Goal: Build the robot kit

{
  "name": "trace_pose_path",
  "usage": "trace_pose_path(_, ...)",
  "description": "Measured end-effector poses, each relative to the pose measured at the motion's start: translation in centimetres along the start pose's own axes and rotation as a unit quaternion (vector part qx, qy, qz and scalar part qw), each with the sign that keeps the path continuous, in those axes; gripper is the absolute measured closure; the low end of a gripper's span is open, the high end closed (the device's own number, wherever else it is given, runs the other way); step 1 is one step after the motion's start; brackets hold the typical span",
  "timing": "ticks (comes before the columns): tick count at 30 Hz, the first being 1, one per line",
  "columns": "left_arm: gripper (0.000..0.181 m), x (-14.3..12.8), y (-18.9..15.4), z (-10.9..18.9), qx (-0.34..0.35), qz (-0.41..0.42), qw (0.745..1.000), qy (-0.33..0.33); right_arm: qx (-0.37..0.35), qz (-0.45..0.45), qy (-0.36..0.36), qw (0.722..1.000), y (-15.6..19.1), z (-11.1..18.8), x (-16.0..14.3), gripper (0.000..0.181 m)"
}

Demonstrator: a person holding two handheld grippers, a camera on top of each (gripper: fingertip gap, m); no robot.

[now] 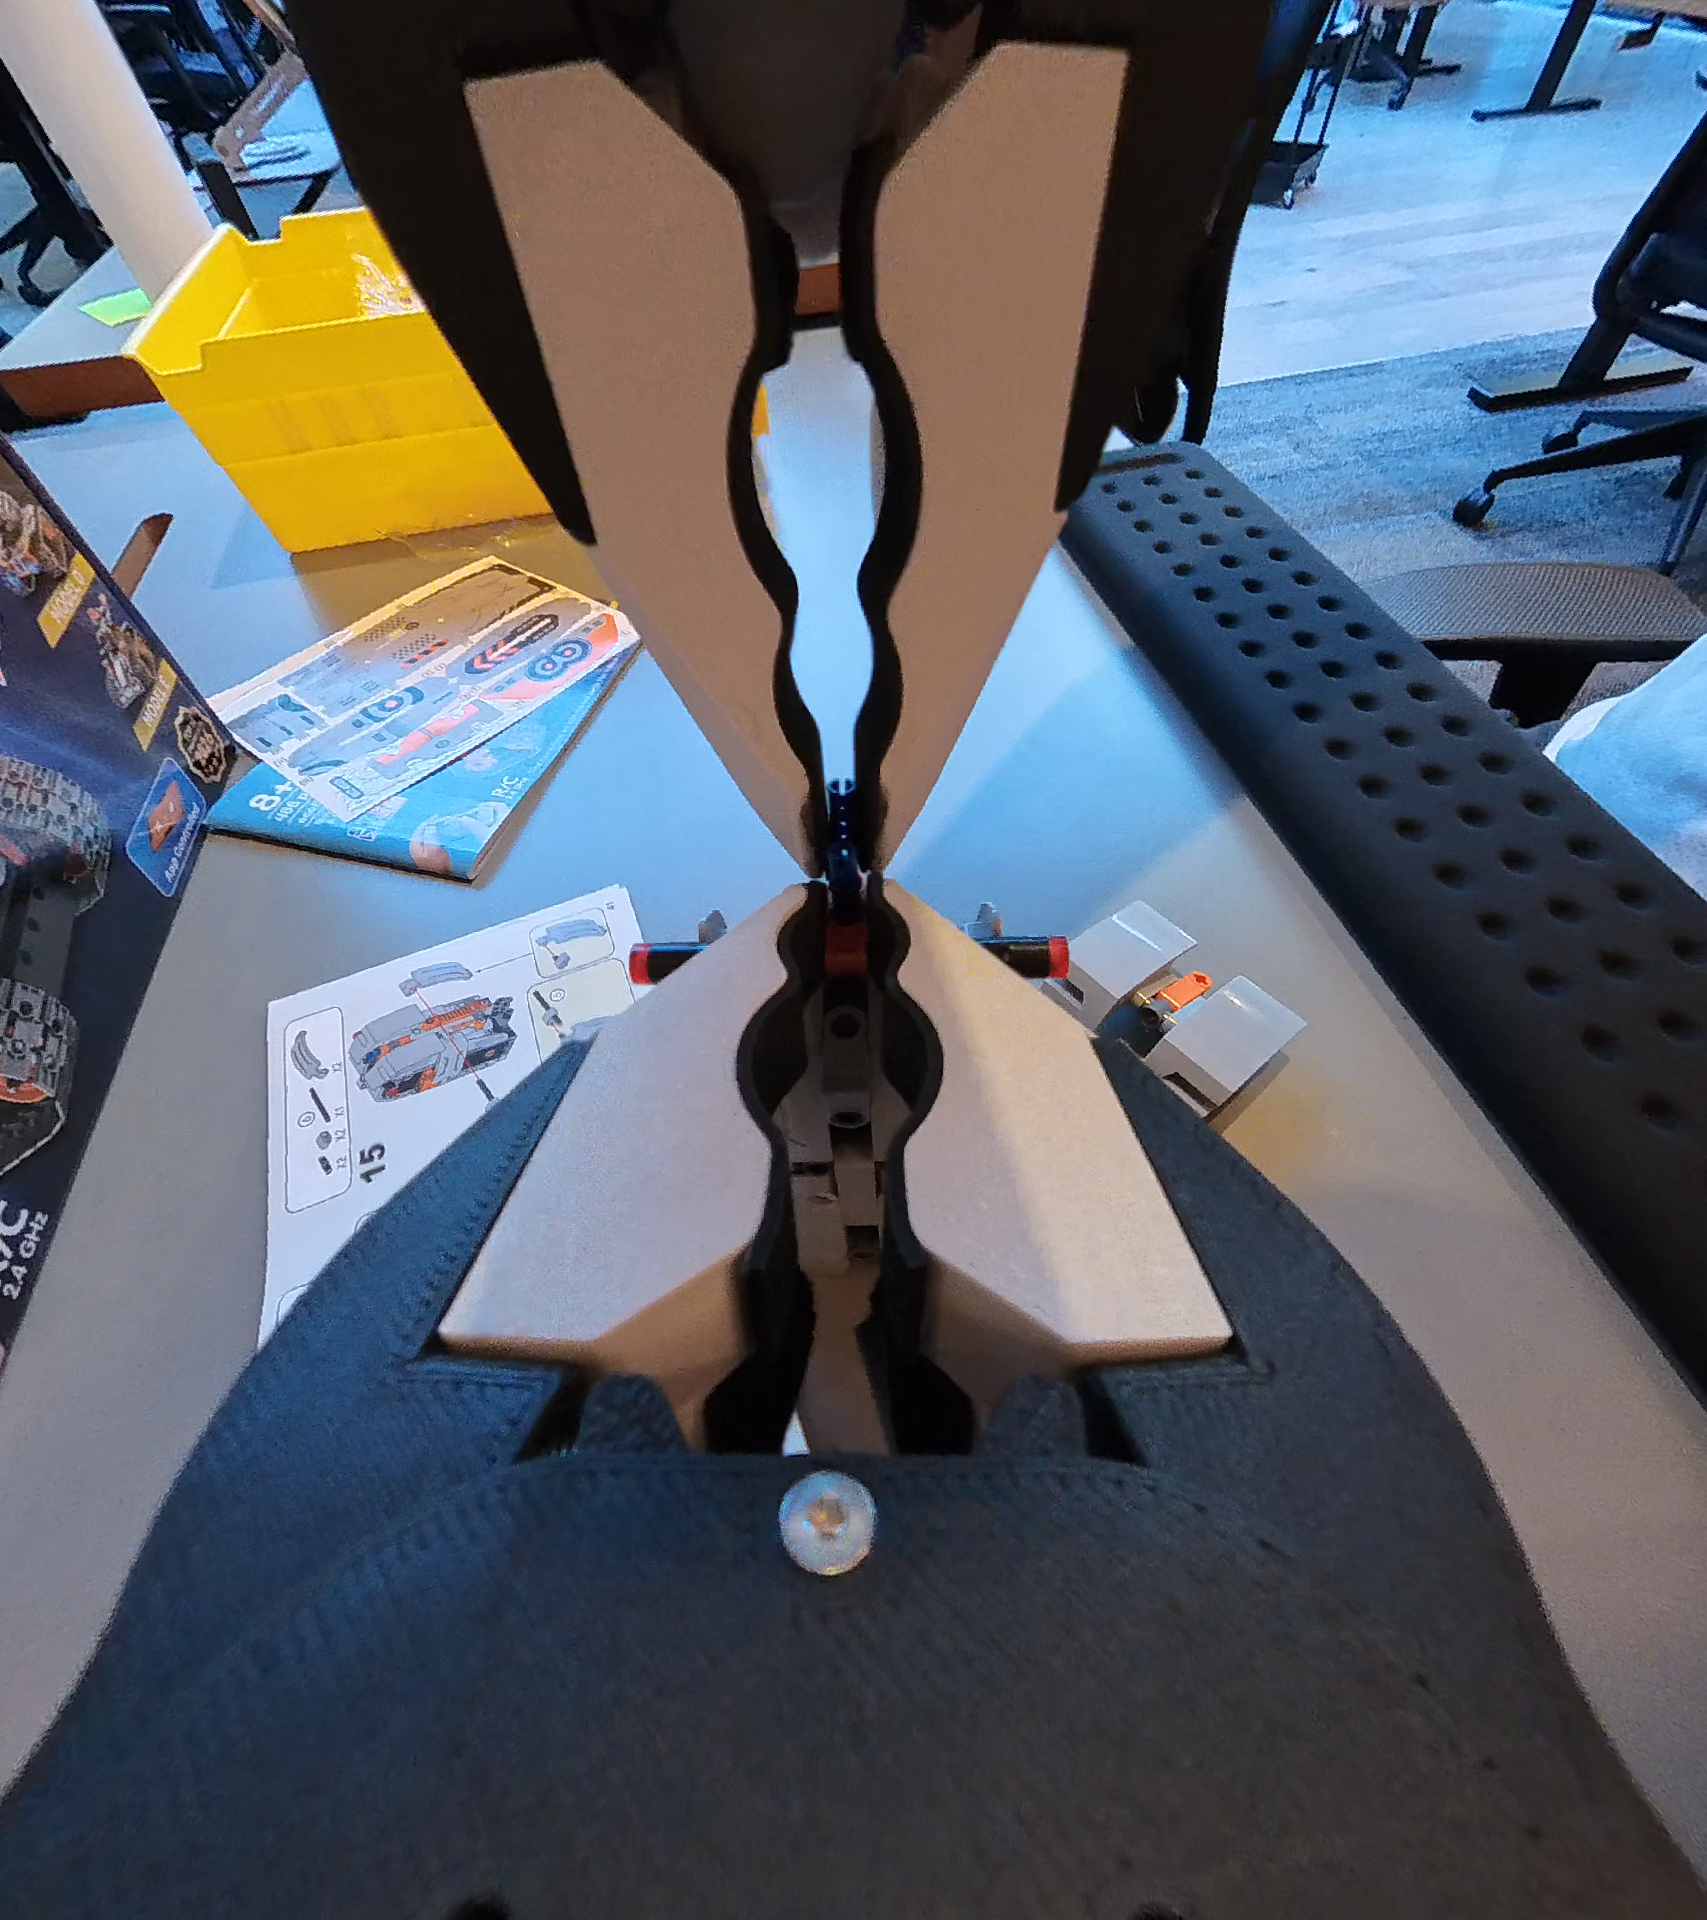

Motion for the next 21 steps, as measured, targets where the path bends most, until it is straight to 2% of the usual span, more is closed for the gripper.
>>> trace_pose_path(6, 0.173, 0.01, 0.13, -0.06, 0.001, 0.006, 1.000, -0.007, 0.027, -0.015, -0.036, 0.999, -0.32, -0.11, -0.52, 0.178)
trace_pose_path(11, 0.170, 0.02, 0.22, -0.12, 0.005, 0.010, 1.000, -0.004, 0.022, -0.010, -0.023, 0.999, -0.24, -0.08, -0.39, 0.178)
trace_pose_path(15, 0.175, 0.01, 0.14, -0.27, -0.005, 0.010, 1.000, -0.008, 0.013, -0.008, -0.010, 1.000, -0.14, -0.05, -0.29, 0.178)
trace_pose_path(21, 0.176, -0.26, 0.30, -0.18, -0.004, 0.005, 1.000, -0.024, 0.027, -0.029, -0.034, 0.999, -0.43, -0.14, -0.46, 0.178)
Point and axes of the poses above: each gripper's, where its closed fingertips meet, z back along the fingers, x out of its top, y = z × x across the jaws, the point moved 7 cm from there along z, back along the fingers, and after that the axes turned 14 degrees about y, right-handed, at the moved point
